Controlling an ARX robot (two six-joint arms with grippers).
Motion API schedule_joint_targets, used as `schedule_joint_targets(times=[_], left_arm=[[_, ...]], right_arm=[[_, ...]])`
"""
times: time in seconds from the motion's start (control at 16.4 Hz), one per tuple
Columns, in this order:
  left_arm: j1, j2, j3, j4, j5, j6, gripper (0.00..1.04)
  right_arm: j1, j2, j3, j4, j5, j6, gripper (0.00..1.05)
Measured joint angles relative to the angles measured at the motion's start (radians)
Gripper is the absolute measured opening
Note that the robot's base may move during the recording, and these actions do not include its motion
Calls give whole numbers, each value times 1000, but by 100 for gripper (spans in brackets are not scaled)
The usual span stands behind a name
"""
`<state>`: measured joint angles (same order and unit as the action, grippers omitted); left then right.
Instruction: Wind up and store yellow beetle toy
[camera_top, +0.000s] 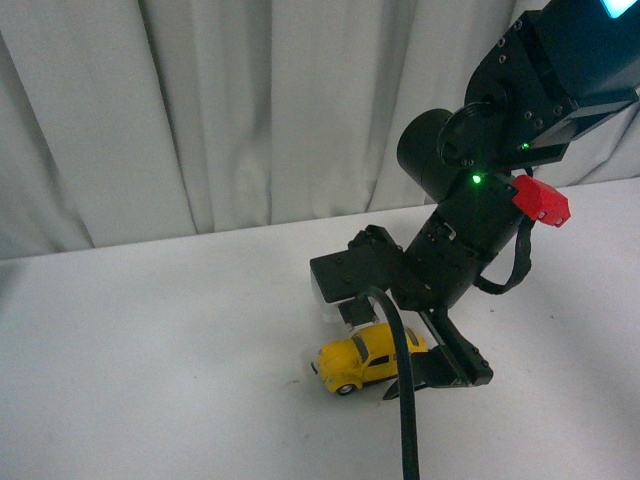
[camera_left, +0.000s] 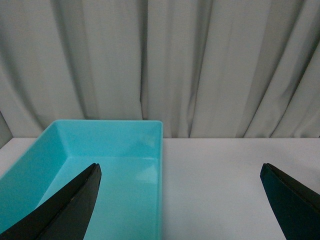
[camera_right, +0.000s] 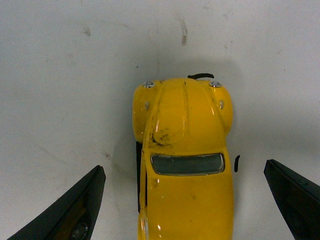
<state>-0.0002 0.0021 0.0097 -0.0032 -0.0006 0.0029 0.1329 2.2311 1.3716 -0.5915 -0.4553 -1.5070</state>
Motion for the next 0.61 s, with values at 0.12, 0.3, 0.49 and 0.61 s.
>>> schedule_joint_targets(times=[0.12,0.3,0.49,0.61], left_arm=[[0,0,0,0,0,0,98],[0,0,0,0,0,0,98],[0,0,0,0,0,0,98],[0,0,0,0,0,0,98]], right_arm=[[5,2,0,3,13,-1,98],[13,2,0,-5,53,-60,78],[32,0,-8,14,50,-63,46],[37,-8,-19,23,51,-53,42]])
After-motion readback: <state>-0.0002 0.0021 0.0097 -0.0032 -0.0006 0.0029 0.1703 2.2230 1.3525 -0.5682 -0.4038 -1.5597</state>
